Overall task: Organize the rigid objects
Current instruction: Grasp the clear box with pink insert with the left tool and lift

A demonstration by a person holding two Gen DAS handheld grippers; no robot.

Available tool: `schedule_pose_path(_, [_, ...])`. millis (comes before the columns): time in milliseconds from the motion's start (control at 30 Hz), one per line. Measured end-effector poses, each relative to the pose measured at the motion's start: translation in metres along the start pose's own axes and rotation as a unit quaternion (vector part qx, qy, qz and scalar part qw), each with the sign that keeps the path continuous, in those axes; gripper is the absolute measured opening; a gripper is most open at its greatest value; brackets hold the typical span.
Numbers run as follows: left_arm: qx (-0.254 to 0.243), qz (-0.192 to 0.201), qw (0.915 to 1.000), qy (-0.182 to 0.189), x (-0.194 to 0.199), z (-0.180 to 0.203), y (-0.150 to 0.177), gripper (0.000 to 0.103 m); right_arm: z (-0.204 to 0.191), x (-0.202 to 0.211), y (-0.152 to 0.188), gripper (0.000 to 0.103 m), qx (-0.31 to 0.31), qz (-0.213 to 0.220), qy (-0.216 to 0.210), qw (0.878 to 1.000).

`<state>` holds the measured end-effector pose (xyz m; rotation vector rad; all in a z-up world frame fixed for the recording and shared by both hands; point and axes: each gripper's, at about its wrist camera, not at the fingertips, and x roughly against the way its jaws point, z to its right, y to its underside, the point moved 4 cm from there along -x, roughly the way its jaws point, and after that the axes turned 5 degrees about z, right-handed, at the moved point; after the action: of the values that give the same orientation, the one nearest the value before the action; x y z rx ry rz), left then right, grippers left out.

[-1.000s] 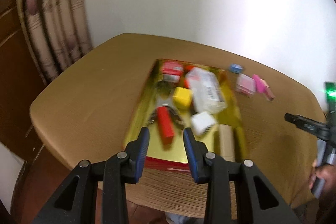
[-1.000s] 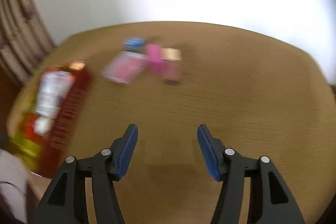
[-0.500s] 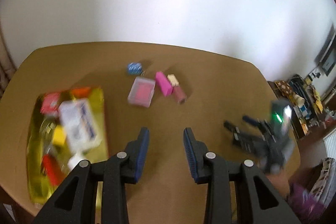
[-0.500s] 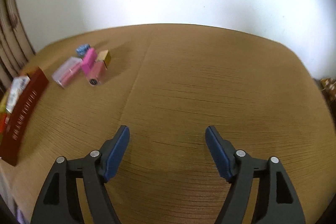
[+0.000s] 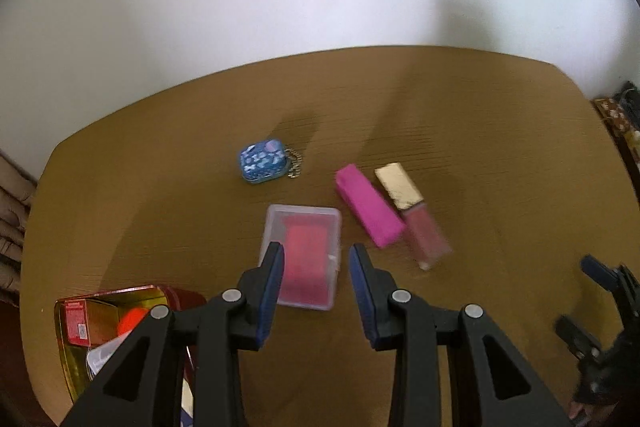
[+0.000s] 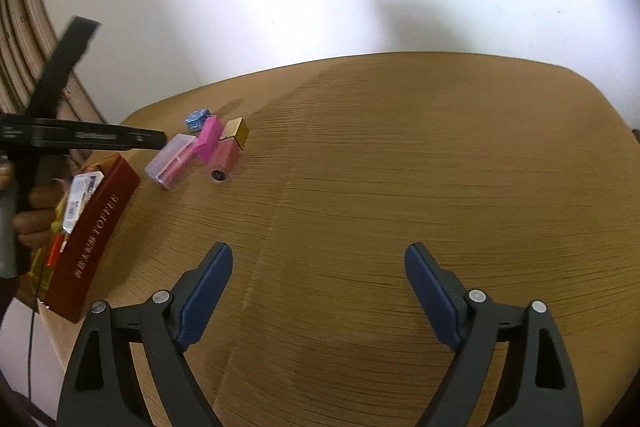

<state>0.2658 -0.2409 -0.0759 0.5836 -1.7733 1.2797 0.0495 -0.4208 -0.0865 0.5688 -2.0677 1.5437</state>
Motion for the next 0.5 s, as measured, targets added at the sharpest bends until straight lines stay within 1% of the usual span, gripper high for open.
schedule_pose_path(33, [0.0,-0.005,1.0,0.0,-0.004,-0.002,0.0,0.035,0.001,0.0,0.0,0.086,-0.002,0.0,-0.002,1.0])
schedule_pose_path(100, [-0.001,-0.001,1.0,0.004,-0.008,-0.004,-0.002,0.035,-0.001,-0.001,0.0,0.087,-0.002,-0.001,-0.007,1.0])
schedule_pose_path(167, [-0.005,-0.006,0.9999,0.009,-0.014,-0.004,-0.001,0.035,-0.002,-0.001,0.001,0.088,0.0,-0.005,-0.01,1.0])
schedule_pose_path(233, [-0.012,-0.011,0.9999,-0.006,-0.02,-0.008,0.0,0.035,-0.004,-0.003,0.002,0.088,0.002,-0.008,-0.01,1.0])
schedule_pose_path(300, [-0.017,-0.027,0.9994,0.014,-0.028,-0.008,0.002,0.036,-0.005,-0.003,0.002,0.088,0.002,-0.009,-0.011,1.0])
schedule_pose_path(367, [-0.019,-0.019,0.9996,0.003,-0.028,-0.011,0.001,0.036,-0.004,-0.002,0.002,0.089,0.002,-0.01,-0.012,1.0])
schedule_pose_path(433, [-0.017,-0.019,0.9996,0.011,-0.032,-0.014,-0.002,0.036,-0.003,-0.001,0.003,0.089,0.002,-0.012,-0.012,1.0])
schedule_pose_path(467, [-0.014,-0.025,0.9994,0.02,-0.033,-0.014,0.0,0.036,-0.003,-0.002,0.003,0.089,0.002,-0.013,-0.011,1.0])
schedule_pose_path(500, [-0.018,-0.024,0.9994,0.017,-0.034,-0.015,-0.001,0.037,-0.003,-0.003,0.003,0.09,0.003,-0.014,-0.011,1.0])
